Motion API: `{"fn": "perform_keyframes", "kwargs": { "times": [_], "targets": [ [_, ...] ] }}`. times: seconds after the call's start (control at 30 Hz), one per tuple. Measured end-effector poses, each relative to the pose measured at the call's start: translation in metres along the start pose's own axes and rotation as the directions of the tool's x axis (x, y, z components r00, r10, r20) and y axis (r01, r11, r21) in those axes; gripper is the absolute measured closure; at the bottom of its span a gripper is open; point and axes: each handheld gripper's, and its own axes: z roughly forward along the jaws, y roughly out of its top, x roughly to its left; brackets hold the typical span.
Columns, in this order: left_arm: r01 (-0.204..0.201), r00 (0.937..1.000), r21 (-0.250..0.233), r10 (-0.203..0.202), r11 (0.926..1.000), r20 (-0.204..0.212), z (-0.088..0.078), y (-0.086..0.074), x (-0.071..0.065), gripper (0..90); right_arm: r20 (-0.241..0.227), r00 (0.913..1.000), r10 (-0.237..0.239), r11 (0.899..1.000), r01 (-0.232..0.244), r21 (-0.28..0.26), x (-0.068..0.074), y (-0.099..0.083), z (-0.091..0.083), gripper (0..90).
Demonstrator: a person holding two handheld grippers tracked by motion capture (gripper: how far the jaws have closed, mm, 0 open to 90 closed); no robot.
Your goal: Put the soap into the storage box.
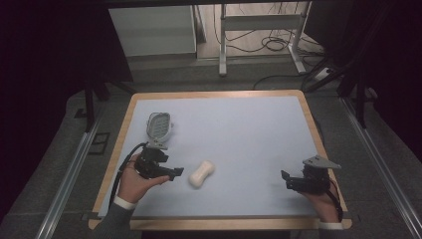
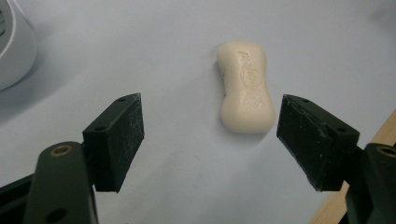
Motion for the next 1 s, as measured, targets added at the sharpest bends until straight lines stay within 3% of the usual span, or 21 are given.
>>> {"fn": "perform_keyframes", "kwargs": {
  "times": [0.5,1.0],
  "targets": [
    [-0.033,0.9993,0.052,0.032,0.9981,0.021,0.023,0.011,-0.016,22.6,0.003,1.0000,-0.001,1.000,0.001,0.016,0.001,-0.001,0.002,7.0],
    [-0.052,0.9986,0.103,0.051,0.9934,0.016,0.040,0.017,-0.023,23.0,0.007,1.0000,-0.002,1.000,0.002,0.025,0.001,-0.002,0.003,7.0]
  ]
}}
